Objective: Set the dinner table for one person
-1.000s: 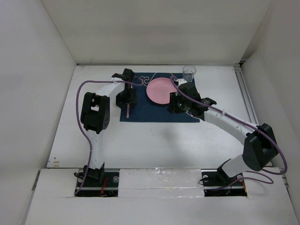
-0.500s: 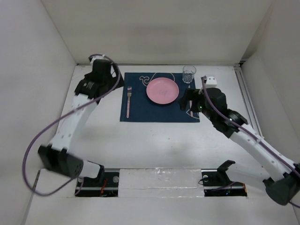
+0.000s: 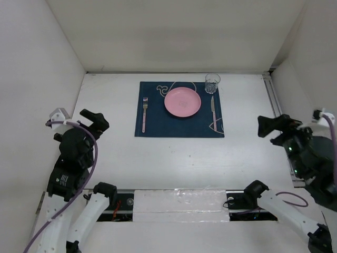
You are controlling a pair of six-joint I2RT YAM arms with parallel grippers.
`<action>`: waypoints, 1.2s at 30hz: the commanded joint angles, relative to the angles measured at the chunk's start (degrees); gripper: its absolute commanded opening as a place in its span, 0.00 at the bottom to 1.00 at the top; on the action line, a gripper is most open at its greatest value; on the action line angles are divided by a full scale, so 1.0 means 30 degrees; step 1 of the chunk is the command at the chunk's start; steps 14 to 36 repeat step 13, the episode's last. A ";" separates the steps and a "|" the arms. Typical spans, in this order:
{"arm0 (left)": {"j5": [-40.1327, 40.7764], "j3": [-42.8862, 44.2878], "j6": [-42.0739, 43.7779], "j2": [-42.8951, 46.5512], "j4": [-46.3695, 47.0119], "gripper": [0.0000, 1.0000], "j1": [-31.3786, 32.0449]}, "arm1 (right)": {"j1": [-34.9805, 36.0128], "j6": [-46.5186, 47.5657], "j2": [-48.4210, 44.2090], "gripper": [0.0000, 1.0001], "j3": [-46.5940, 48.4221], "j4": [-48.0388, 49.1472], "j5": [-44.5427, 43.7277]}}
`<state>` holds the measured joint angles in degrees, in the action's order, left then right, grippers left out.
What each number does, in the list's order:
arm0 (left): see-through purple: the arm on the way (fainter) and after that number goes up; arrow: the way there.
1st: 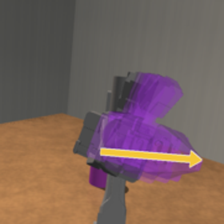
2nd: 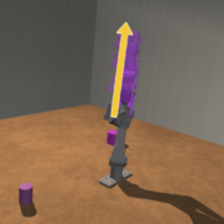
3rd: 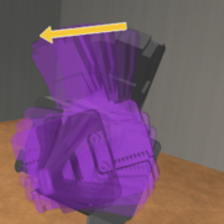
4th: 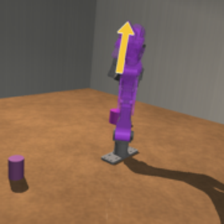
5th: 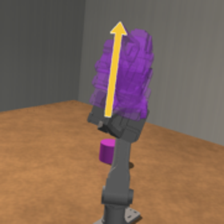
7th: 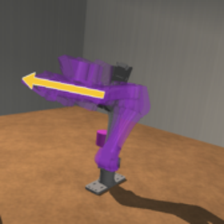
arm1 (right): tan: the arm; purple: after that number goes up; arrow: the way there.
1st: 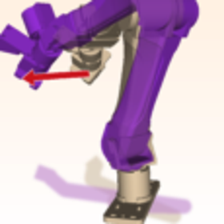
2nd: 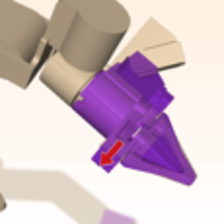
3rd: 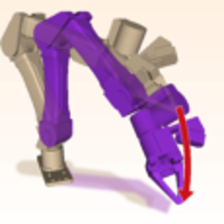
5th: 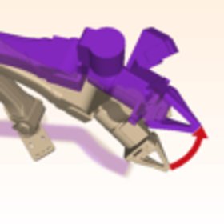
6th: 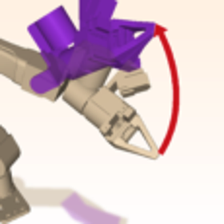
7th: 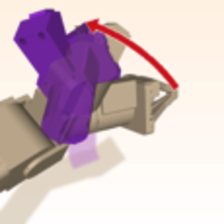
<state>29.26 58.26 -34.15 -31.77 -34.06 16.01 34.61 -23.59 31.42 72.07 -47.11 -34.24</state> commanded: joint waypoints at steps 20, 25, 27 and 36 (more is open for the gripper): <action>0.2406 -0.0846 -0.1681 0.3121 -0.0247 1.00 -0.0063 | 0.0385 -0.0455 -0.3442 1.00 0.2021 -0.5184 -0.2708; 0.2406 -0.0846 -0.1681 0.3121 -0.0247 1.00 -0.0063 | 0.0385 -0.0455 -0.3442 1.00 0.2021 -0.5184 -0.2708; 0.2406 -0.0846 -0.1681 0.3121 -0.0247 1.00 -0.0063 | 0.0385 -0.0455 -0.3442 1.00 0.2021 -0.5184 -0.2708; 0.2406 -0.0846 -0.1681 0.3121 -0.0247 1.00 -0.0063 | 0.0385 -0.0455 -0.3442 1.00 0.2021 -0.5184 -0.2708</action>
